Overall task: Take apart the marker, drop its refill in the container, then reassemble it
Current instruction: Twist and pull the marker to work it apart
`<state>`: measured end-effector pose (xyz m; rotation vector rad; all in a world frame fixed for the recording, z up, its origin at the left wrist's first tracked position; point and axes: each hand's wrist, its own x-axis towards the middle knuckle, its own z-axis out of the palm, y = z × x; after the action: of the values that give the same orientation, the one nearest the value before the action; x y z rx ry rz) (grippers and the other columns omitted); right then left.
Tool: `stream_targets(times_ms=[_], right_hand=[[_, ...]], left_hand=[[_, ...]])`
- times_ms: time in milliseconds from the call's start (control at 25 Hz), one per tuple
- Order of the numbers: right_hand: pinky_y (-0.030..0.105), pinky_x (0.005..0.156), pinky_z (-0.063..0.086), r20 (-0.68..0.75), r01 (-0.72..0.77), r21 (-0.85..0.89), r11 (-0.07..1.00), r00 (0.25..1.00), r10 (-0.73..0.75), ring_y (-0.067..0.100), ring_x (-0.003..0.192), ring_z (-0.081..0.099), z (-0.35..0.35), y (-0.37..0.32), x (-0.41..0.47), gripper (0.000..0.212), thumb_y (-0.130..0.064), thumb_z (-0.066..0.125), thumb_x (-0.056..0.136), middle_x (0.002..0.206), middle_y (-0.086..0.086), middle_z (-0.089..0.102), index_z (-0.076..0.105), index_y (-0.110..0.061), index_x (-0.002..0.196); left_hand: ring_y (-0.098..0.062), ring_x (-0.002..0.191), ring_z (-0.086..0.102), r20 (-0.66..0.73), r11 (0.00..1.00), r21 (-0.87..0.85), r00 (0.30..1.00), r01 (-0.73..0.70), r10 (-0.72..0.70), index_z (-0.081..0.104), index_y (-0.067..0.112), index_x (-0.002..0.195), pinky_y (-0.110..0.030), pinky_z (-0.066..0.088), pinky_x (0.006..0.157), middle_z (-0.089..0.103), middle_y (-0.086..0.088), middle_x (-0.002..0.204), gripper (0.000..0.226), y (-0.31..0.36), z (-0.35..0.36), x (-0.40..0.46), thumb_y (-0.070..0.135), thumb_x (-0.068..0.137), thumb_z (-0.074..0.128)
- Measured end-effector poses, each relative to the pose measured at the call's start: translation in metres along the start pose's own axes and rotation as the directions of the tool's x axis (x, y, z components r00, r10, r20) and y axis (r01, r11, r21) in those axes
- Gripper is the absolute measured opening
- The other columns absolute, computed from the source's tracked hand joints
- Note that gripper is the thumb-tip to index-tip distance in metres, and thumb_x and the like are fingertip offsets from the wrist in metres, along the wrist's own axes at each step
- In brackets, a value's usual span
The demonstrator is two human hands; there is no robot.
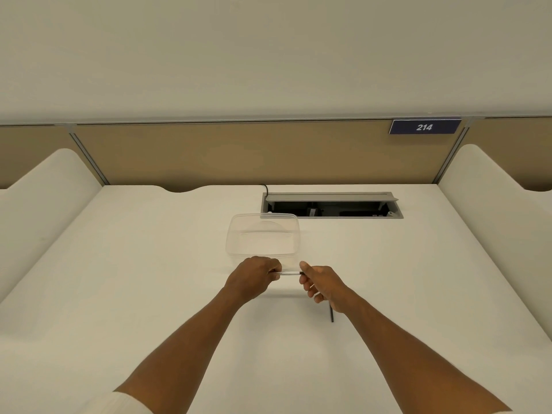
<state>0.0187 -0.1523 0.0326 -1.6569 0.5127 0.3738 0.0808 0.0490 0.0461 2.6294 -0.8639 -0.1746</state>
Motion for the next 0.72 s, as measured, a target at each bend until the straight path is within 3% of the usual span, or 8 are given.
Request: stream_targets(times_ms=[120,320,520,720], right_hand=[[0.024,0.048,0.036,-0.011,0.028,-0.045,0.999,1.000,-0.029,0.014,0.052,0.048,0.0033,0.0048,0.0027,0.037,-0.039,0.056,0.095,0.063,0.001,0.053,0.061,-0.013,0.069],[0.026,0.052,0.042,-0.023,0.137,-0.021,0.990,0.990,-0.138,0.013,0.059,0.055,0.0026,0.0099,0.0038,0.007,-0.019,0.067,0.090,0.073,-0.001,0.060,0.067,-0.013,0.086],[0.024,0.049,0.037,-0.047,0.022,-0.031,0.999,0.999,-0.024,0.015,0.054,0.051,0.0001,0.0045,0.0037,0.041,-0.048,0.058,0.093,0.063,-0.003,0.061,0.069,-0.013,0.074],[0.024,0.052,0.039,-0.008,0.066,-0.051,0.997,0.998,-0.066,0.013,0.058,0.054,-0.0019,0.0097,0.0044,0.019,-0.027,0.064,0.090,0.071,0.000,0.063,0.069,-0.013,0.079]], left_hand=[[-0.019,0.074,0.057,0.017,1.000,-0.012,1.000,0.013,-0.013,0.063,0.023,0.087,-0.037,0.048,0.064,0.066,0.004,0.079,0.008,0.0019,0.0036,-0.0016,0.027,0.092,0.058],[-0.019,0.074,0.056,0.019,0.999,-0.014,0.999,0.039,-0.039,0.063,0.023,0.088,-0.036,0.047,0.065,0.066,0.003,0.080,0.008,-0.0020,0.0040,-0.0032,0.026,0.092,0.058],[-0.019,0.075,0.057,0.002,0.999,-0.011,0.999,0.035,-0.035,0.062,0.023,0.086,-0.036,0.046,0.064,0.066,0.004,0.080,0.009,-0.0015,0.0030,-0.0041,0.026,0.093,0.058],[-0.019,0.074,0.056,0.016,0.999,-0.023,0.999,0.045,-0.045,0.062,0.024,0.086,-0.036,0.048,0.064,0.066,0.005,0.079,0.008,-0.0026,0.0055,-0.0047,0.027,0.092,0.058]])
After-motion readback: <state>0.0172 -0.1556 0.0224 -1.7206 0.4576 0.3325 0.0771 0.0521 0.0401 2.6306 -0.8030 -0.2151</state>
